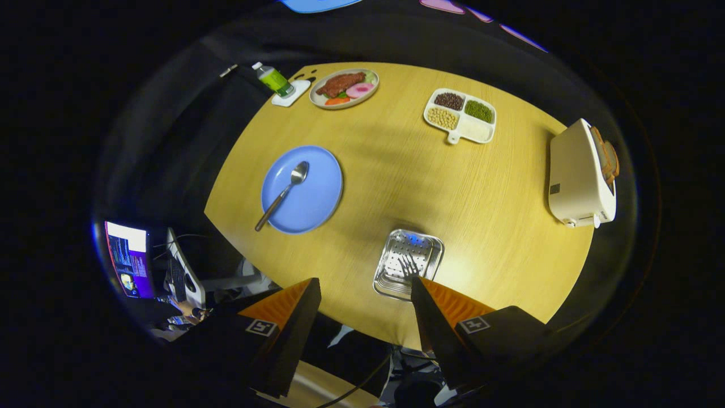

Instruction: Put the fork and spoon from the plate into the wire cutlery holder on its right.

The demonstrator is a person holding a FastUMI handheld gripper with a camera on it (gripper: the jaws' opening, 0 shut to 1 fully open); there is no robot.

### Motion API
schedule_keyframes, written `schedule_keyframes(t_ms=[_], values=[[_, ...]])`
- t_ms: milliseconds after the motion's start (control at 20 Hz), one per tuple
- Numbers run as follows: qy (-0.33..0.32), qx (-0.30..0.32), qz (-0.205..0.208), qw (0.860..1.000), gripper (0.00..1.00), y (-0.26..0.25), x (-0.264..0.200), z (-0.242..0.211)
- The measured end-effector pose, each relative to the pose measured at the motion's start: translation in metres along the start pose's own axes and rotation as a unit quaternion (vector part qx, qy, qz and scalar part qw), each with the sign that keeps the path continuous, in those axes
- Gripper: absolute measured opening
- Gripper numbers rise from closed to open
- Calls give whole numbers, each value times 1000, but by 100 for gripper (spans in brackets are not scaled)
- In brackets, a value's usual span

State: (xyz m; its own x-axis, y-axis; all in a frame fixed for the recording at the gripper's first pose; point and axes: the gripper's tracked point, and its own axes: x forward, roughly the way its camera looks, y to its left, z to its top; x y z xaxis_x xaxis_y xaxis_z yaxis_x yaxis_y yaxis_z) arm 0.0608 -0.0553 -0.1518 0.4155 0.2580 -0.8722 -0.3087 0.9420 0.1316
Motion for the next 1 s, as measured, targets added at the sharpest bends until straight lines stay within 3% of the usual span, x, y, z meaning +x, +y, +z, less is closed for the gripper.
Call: schedule_keyframes(t_ms=[450, 650, 1000], values=[[-151, 26, 12, 988, 100, 89, 15, 55], [-146, 50, 39, 987, 100, 137, 50, 58], [-104, 78, 31, 991, 100, 172, 126, 54]])
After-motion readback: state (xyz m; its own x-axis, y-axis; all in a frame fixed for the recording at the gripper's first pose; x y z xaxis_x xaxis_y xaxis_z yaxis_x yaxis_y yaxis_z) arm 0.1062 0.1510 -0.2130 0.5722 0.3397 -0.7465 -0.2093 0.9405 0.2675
